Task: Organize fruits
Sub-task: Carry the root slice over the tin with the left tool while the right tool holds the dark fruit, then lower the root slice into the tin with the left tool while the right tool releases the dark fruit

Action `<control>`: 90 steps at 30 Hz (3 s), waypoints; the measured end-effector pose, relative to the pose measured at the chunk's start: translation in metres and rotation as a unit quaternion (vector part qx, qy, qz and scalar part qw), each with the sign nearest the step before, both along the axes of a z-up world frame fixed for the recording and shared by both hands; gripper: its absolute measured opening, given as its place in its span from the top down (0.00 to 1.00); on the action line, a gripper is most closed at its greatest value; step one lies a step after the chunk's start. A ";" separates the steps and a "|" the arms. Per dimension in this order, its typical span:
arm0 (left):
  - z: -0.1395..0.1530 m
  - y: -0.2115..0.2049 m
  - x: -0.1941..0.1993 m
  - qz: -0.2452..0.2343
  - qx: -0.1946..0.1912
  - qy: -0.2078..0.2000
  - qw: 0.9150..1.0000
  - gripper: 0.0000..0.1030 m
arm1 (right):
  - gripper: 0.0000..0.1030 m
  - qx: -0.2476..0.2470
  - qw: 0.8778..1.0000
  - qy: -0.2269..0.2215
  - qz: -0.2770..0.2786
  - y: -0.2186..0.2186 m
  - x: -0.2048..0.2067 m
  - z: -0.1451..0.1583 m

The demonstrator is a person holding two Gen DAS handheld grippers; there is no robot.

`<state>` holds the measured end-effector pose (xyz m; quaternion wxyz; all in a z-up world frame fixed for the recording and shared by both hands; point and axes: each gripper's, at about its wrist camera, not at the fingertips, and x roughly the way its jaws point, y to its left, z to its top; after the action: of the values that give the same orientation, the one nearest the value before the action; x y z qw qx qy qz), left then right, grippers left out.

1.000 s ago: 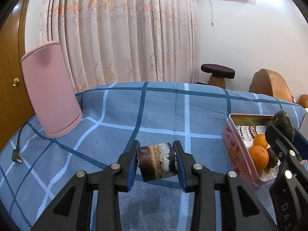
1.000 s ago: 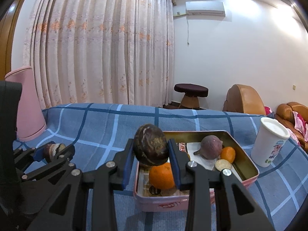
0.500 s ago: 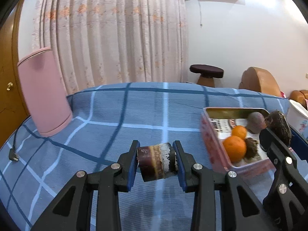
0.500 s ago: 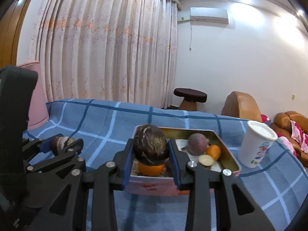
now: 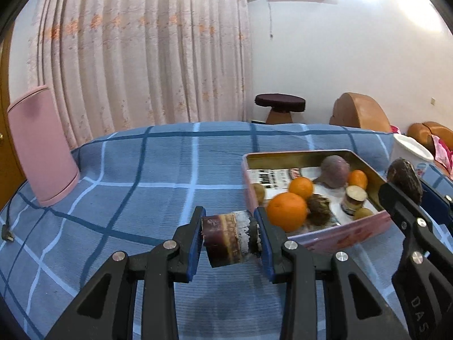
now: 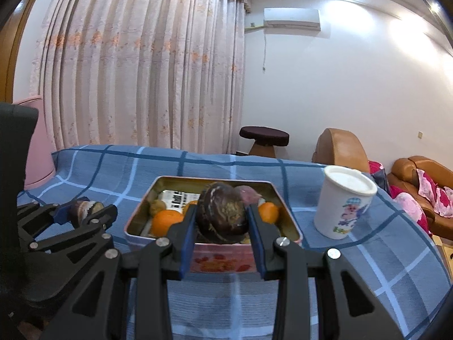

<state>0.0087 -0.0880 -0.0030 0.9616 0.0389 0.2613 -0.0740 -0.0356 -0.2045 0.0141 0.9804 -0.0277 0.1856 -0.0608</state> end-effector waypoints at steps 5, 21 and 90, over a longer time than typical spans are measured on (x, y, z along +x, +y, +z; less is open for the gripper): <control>0.001 -0.013 -0.009 -0.018 0.003 -0.007 1.000 0.64 | 0.64 0.000 1.000 -0.001 -0.007 -0.012 -0.008 0.000; 0.002 -0.065 -0.006 -0.093 -0.020 0.025 0.995 0.64 | 0.64 0.032 0.998 -0.003 -0.046 -0.057 -0.020 0.004; -0.003 -0.078 0.118 -0.013 0.056 0.096 0.994 0.63 | 0.62 0.107 0.988 0.114 0.004 -0.073 0.124 -0.008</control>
<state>0.1265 -0.1663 -0.0057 0.9273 0.0890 0.3557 -0.0748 0.0888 -0.2770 0.0064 0.9502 0.0696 0.3019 -0.0332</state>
